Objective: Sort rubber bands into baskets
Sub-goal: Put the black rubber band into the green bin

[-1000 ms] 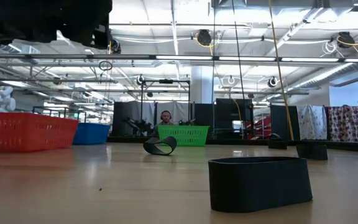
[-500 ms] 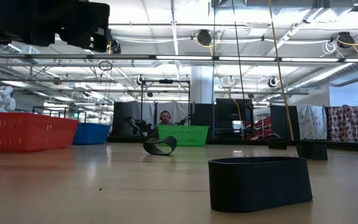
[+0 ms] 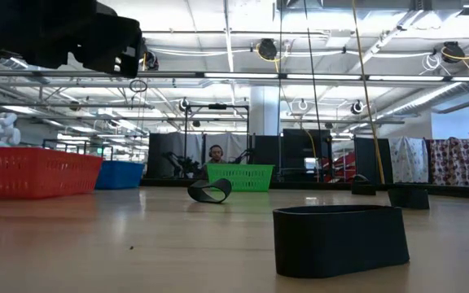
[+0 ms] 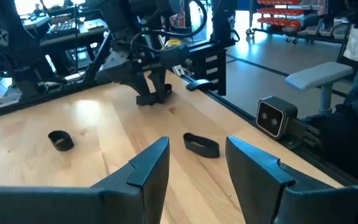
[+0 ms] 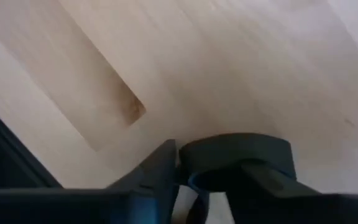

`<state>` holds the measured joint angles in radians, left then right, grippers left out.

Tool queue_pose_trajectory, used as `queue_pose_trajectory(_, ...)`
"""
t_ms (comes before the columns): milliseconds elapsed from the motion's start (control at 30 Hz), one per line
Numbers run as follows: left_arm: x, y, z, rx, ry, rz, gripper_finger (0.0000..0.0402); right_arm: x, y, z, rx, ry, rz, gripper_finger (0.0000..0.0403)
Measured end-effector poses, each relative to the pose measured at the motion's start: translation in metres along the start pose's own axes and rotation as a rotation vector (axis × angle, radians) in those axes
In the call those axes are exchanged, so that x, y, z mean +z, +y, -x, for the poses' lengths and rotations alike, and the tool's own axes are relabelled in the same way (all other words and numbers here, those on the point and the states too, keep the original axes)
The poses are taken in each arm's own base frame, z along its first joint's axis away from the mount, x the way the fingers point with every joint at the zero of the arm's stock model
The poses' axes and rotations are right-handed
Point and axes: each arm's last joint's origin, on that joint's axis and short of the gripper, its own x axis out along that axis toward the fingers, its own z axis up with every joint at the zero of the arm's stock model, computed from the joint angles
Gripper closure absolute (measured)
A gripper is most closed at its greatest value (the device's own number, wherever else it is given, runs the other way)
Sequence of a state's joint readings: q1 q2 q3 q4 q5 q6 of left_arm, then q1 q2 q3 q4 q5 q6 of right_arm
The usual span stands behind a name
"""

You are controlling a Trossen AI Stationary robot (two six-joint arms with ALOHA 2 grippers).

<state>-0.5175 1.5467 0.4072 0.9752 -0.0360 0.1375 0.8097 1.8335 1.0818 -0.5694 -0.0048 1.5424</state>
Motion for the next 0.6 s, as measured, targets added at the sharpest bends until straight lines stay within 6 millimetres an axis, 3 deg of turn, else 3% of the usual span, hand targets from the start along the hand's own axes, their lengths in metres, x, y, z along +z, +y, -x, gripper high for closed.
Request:
queue_pose_trajectory(133,-0.001,0.000,0.000,-0.002,0.015,0.001,0.0235,0.005,-0.004,-0.002,-0.011,-0.014,0.080,0.0369)
queue_pose_trajectory(200,-0.002,0.000,0.000,-0.003,0.024,0.001,0.0235,0.009,-0.002,-0.001,-0.017,-0.031,0.148,0.0392)
queue_pose_trajectory(400,-0.002,0.000,0.000,-0.003,0.022,0.001,0.0235,0.032,0.004,0.014,-0.058,-0.106,0.251,0.0400)
queue_pose_trajectory(500,-0.003,0.000,0.000,-0.004,0.029,0.001,0.0235,0.045,0.011,0.032,-0.058,-0.132,0.303,0.0399)
queue_pose_trajectory(600,-0.004,0.000,0.000,-0.003,0.044,0.000,0.0235,0.066,0.016,0.052,-0.096,-0.270,0.413,0.0401)
